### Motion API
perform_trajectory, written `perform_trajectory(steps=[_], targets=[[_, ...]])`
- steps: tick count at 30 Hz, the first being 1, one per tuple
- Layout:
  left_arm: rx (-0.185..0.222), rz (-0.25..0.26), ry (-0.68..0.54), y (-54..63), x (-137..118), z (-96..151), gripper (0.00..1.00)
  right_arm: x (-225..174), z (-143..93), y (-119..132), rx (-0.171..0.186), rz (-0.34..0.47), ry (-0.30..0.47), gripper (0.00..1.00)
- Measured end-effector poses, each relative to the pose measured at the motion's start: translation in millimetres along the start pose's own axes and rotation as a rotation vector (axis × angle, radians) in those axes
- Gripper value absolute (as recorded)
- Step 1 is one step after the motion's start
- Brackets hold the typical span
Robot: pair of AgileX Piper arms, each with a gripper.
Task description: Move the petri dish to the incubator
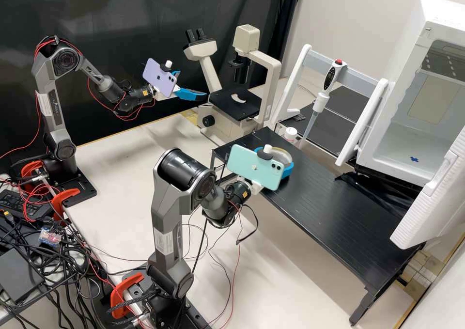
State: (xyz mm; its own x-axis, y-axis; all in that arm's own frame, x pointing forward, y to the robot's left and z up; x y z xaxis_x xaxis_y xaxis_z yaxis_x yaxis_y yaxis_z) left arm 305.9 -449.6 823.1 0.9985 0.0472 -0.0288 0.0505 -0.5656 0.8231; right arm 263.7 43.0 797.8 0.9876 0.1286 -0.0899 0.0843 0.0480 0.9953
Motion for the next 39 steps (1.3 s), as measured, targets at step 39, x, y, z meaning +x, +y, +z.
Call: perform_trajectory(steps=[39], targets=[[0.0, 0.0, 0.0, 0.0, 0.0, 0.0, 1.0, 197.0, 94.9, 192.5, 0.065, 0.255, -0.344, 0.0]])
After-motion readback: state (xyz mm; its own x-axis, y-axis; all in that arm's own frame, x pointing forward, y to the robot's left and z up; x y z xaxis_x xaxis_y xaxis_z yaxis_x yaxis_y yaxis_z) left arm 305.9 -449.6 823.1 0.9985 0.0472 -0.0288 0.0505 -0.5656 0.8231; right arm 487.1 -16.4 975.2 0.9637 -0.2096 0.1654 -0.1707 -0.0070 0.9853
